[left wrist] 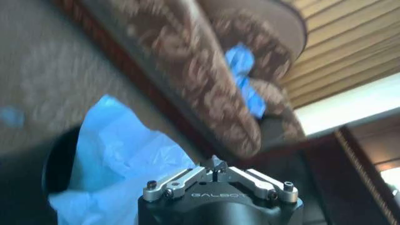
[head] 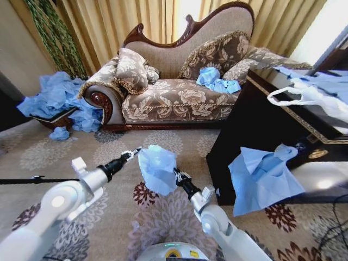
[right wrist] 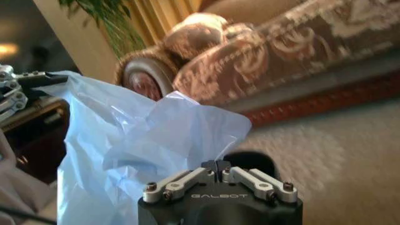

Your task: Place a garbage bag over the trash bin.

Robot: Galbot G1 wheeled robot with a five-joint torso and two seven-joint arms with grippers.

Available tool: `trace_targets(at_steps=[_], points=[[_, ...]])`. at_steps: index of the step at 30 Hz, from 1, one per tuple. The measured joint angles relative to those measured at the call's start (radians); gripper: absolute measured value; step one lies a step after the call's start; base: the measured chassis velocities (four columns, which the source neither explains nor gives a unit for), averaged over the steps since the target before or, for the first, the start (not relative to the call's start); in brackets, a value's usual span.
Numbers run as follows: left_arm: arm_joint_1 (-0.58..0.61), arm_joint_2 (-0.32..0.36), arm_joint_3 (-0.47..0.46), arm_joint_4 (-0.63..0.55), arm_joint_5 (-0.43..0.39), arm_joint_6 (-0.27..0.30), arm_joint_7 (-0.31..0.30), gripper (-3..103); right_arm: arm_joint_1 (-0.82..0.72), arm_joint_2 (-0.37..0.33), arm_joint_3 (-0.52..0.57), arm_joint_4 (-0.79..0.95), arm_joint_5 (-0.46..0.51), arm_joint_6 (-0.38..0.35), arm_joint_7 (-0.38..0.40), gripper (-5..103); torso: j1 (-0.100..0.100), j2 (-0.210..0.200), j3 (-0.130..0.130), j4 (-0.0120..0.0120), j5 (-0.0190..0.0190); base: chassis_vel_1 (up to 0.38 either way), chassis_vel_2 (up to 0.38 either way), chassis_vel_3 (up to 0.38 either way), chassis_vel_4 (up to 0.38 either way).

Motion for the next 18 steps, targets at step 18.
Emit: trace_targets(at_steps=[18], points=[[-0.133,-0.061,0.148,0.182,-0.003,-0.047,-0.055,0,0.032,0.034,0.007,-0.046,-0.017,0.015,0.002,0,0.000,0.000,0.000,0.0004,-0.0002,0.000,0.000,0.000,0.000]])
